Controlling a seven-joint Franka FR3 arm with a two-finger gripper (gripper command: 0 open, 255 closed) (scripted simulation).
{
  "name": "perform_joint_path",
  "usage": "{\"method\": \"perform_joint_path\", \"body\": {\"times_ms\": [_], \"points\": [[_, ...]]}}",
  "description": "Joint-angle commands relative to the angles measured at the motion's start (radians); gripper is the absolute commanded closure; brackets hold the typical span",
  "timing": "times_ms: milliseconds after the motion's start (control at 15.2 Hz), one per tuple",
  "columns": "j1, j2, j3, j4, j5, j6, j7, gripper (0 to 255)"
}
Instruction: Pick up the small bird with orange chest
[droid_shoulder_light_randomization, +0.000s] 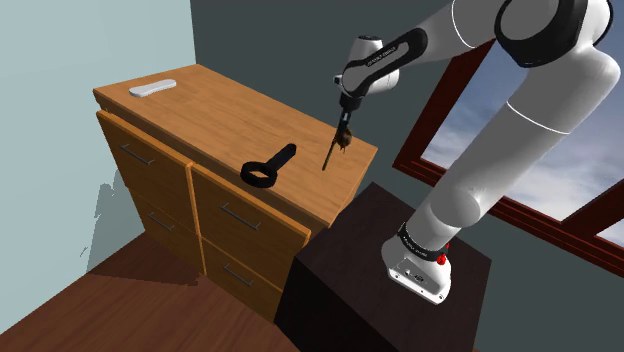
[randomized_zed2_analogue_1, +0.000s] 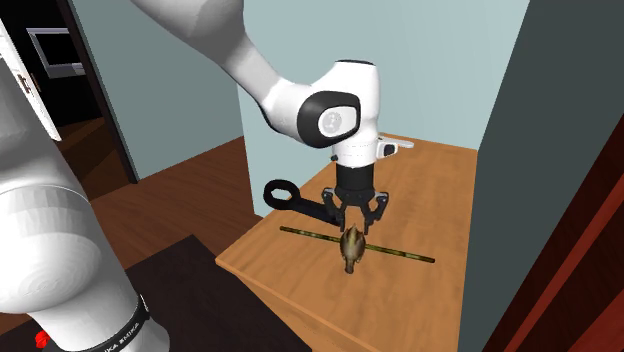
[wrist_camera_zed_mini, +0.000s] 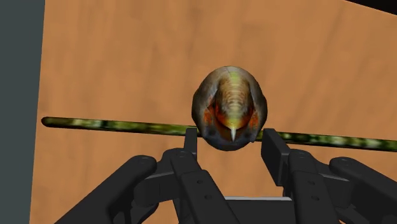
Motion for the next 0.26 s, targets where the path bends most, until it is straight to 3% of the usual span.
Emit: {"method": "perform_joint_path", "body": {"times_ms": [0,198], "points": [[0.001,-0.020,0.002,0.010,-0.006,-0.030,0.004,255],[0.000,-0.032,0.003,0.016,-0.009,-0.047,0.005,255]]}}
